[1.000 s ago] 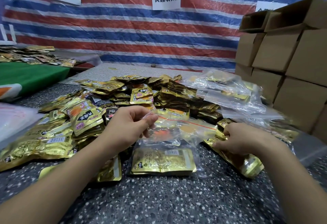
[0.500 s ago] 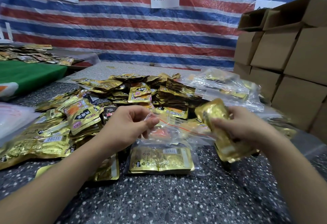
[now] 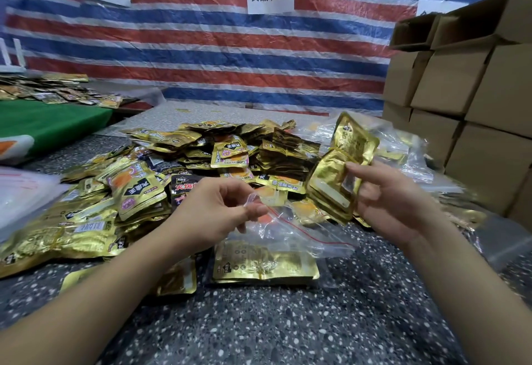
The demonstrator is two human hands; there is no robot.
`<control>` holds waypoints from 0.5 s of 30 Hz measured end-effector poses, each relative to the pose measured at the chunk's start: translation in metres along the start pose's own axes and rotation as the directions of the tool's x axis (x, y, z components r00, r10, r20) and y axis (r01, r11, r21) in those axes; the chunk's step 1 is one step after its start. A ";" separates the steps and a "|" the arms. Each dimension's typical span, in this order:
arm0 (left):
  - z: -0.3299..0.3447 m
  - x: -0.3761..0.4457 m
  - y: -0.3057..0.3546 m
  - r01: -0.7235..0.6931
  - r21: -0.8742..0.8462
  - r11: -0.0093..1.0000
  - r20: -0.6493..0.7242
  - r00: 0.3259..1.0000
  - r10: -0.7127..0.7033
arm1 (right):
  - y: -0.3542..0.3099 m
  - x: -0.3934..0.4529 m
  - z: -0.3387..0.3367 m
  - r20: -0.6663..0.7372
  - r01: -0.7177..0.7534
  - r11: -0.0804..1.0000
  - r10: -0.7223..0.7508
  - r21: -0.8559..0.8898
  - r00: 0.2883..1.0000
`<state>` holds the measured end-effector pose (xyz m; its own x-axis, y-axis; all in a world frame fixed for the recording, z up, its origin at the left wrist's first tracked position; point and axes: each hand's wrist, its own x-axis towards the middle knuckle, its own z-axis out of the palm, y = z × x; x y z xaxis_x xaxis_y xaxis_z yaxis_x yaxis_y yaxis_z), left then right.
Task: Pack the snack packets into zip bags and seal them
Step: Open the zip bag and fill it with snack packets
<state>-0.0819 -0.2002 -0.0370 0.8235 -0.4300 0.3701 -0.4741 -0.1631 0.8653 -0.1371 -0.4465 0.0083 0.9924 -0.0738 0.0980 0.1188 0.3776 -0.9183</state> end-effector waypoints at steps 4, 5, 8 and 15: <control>-0.001 -0.001 0.002 -0.014 0.011 1.000 -0.049 0.999 0.014 | 0.008 -0.003 0.012 0.048 0.176 0.984 -0.175 -0.016 0.983; -0.001 -0.001 0.003 -0.016 0.010 1.000 -0.058 0.998 0.017 | 0.010 -0.004 0.015 0.038 0.218 0.975 -0.216 -0.038 0.976; -0.001 -0.001 0.005 -0.014 0.004 1.000 -0.061 0.998 0.015 | 0.016 -0.006 0.020 -0.002 0.310 0.938 -0.314 -0.158 0.949; -0.004 -0.001 0.003 -0.010 -0.001 1.000 -0.063 0.998 0.010 | 0.021 -0.011 0.018 0.106 0.417 0.692 -0.445 -0.590 0.889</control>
<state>-0.0832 -0.1971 -0.0333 0.8366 -0.3749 0.3995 -0.4822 -0.1576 0.8618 -0.1452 -0.4213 -0.0049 0.8327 -0.1364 0.5366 0.4774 -0.3139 -0.8207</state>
